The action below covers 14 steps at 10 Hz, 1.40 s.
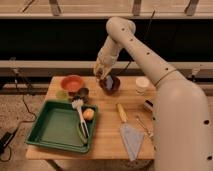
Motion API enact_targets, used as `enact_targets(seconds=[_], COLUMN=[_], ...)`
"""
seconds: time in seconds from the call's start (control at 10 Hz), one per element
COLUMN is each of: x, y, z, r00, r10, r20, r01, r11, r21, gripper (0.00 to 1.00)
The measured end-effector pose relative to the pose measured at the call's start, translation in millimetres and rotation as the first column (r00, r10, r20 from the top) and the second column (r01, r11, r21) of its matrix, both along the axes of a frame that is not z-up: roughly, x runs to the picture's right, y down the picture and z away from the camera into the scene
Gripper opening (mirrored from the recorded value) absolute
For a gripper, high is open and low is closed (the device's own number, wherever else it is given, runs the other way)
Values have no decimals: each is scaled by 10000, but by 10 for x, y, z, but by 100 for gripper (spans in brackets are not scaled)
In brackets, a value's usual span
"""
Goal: Place grapes in metal cup
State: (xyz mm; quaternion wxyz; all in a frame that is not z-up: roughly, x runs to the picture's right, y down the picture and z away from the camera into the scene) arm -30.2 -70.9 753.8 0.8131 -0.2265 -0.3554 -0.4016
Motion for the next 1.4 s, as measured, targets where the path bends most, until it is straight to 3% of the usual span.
enact_targets(seconds=[0.8, 1.4], x=[-818, -1421], y=[104, 355], z=[-151, -31], r00=[9816, 9561], r10=[-1291, -1859], r20=[1409, 2264], r01=[1293, 1973], r11=[9916, 9799], r21=[80, -290], gripper=[0, 0])
